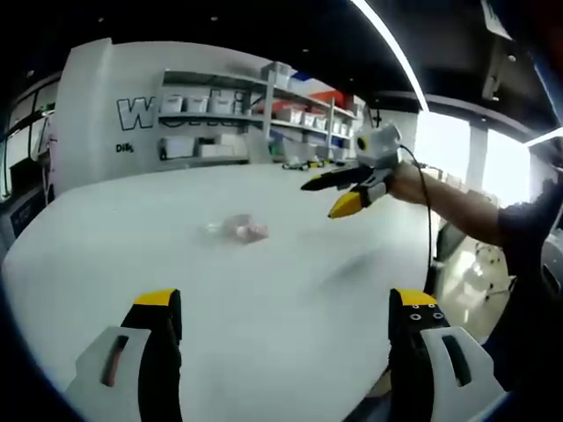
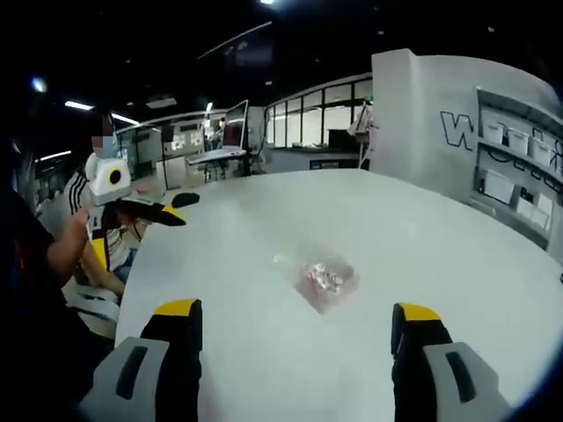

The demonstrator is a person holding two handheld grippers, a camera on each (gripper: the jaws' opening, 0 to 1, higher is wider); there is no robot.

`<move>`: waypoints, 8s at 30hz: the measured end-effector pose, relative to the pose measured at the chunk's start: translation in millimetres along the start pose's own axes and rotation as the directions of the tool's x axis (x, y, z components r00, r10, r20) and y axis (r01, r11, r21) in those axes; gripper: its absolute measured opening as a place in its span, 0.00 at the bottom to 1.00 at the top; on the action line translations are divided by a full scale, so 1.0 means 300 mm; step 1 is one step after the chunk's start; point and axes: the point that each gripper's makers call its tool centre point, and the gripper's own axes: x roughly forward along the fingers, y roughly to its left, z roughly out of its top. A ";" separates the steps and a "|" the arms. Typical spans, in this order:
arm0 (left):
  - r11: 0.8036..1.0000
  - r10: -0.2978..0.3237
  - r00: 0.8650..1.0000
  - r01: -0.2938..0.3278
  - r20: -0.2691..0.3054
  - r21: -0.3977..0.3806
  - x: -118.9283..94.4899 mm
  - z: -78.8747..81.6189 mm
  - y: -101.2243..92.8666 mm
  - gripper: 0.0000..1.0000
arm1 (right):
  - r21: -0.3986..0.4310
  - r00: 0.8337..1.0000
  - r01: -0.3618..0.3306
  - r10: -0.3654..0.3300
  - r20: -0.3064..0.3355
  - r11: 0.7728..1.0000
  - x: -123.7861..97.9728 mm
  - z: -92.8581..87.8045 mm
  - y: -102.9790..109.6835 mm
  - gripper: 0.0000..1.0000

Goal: Open the resealable bag by pulling the two sides of the seal apart until the entire bag opening is separated and visibly accessible.

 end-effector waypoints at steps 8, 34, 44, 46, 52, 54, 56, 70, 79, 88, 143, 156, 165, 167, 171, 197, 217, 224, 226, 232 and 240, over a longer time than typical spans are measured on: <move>1.000 0.002 1.000 -0.002 -0.005 -0.001 0.006 -0.004 0.012 0.97 | -0.002 1.000 -0.006 0.006 -0.001 1.000 0.026 0.011 -0.013 0.89; 1.000 -0.010 1.000 0.010 -0.005 -0.014 0.064 -0.013 0.024 0.97 | -0.026 0.999 -0.013 0.012 -0.036 1.000 0.197 0.004 -0.090 0.84; 1.000 -0.010 1.000 0.010 -0.013 -0.016 0.077 -0.017 0.038 0.97 | -0.027 0.999 -0.027 0.026 -0.036 0.999 0.233 0.008 -0.080 0.83; 1.000 -0.011 1.000 0.011 -0.013 -0.016 0.078 -0.017 0.035 0.97 | -0.029 0.999 -0.026 0.025 -0.042 0.999 0.236 0.005 -0.080 0.83; 1.000 -0.017 1.000 0.017 -0.014 -0.016 0.084 -0.016 0.030 0.97 | -0.032 0.999 -0.029 0.027 -0.042 0.999 0.233 0.000 -0.058 0.83; 1.000 -0.018 1.000 0.017 -0.013 -0.015 0.083 -0.016 0.028 0.97 | -0.032 0.999 -0.032 0.031 -0.042 0.999 0.239 0.004 -0.059 0.82; 1.000 -0.017 1.000 0.017 -0.013 -0.016 0.083 -0.015 0.028 0.97 | -0.035 0.999 -0.032 0.031 -0.044 0.999 0.246 0.007 -0.060 0.82; 1.000 -0.018 1.000 0.018 -0.014 -0.016 0.082 -0.017 0.030 0.97 | -0.044 0.998 -0.038 0.036 -0.051 0.998 0.272 0.007 -0.064 0.80; 1.000 -0.021 1.000 0.020 -0.017 -0.016 0.089 -0.021 0.030 0.97 | -0.046 0.998 -0.038 0.036 -0.052 0.998 0.284 0.002 -0.063 0.77; 1.000 -0.022 1.000 0.022 -0.021 -0.020 0.096 -0.028 0.031 0.97 | -0.072 0.998 -0.036 0.031 -0.062 0.997 0.296 -0.004 -0.050 0.76; 0.999 -0.029 0.999 0.028 -0.025 -0.036 0.125 -0.042 0.052 0.97 | -0.203 0.985 -0.117 0.087 -0.150 0.972 0.431 -0.004 -0.050 0.52; 0.999 -0.025 0.999 0.024 -0.026 -0.040 0.126 -0.046 0.064 0.97 | -0.199 0.977 -0.138 0.101 -0.186 0.970 0.444 -0.015 -0.045 0.36; 0.999 -0.022 0.999 0.021 -0.025 -0.045 0.127 -0.051 0.067 0.96 | -0.174 0.978 -0.139 0.107 -0.179 0.975 0.439 -0.015 -0.042 0.22; 0.999 -0.022 0.999 0.021 -0.024 -0.045 0.125 -0.051 0.067 0.96 | -0.166 0.979 -0.136 0.107 -0.174 0.977 0.436 -0.014 -0.043 0.20; 0.999 -0.020 1.000 0.019 -0.021 -0.046 0.124 -0.050 0.068 0.96 | -0.131 0.981 -0.131 0.109 -0.159 0.983 0.427 -0.011 -0.047 0.15; 0.999 -0.025 1.000 0.024 -0.015 -0.049 0.120 -0.047 0.058 0.96 | 0.091 0.994 -0.096 0.100 -0.040 0.991 0.362 -0.004 -0.077 0.00; 0.998 -0.026 1.000 0.026 -0.011 -0.051 0.112 -0.052 0.050 0.95 | 0.359 0.981 -0.188 0.156 0.114 0.914 0.307 -0.002 -0.050 0.00; 0.998 -0.028 1.000 0.028 -0.006 -0.052 0.114 -0.047 0.047 0.95 | 0.470 0.961 -0.261 0.181 0.208 0.843 0.282 -0.002 -0.076 0.00; 0.998 -0.029 1.000 0.028 -0.007 -0.050 0.116 -0.047 0.045 0.95 | 0.484 0.958 -0.269 0.179 0.225 0.832 0.274 -0.003 -0.080 0.00; 0.998 -0.032 0.999 0.032 -0.005 -0.051 0.121 -0.045 0.040 0.95 | 0.502 0.946 -0.305 0.196 0.259 0.809 0.257 -0.001 -0.090 0.00; 0.998 -0.037 0.999 0.036 -0.003 -0.054 0.127 -0.047 0.035 0.95 | 0.523 0.910 -0.389 0.226 0.349 0.759 0.205 0.011 -0.028 0.00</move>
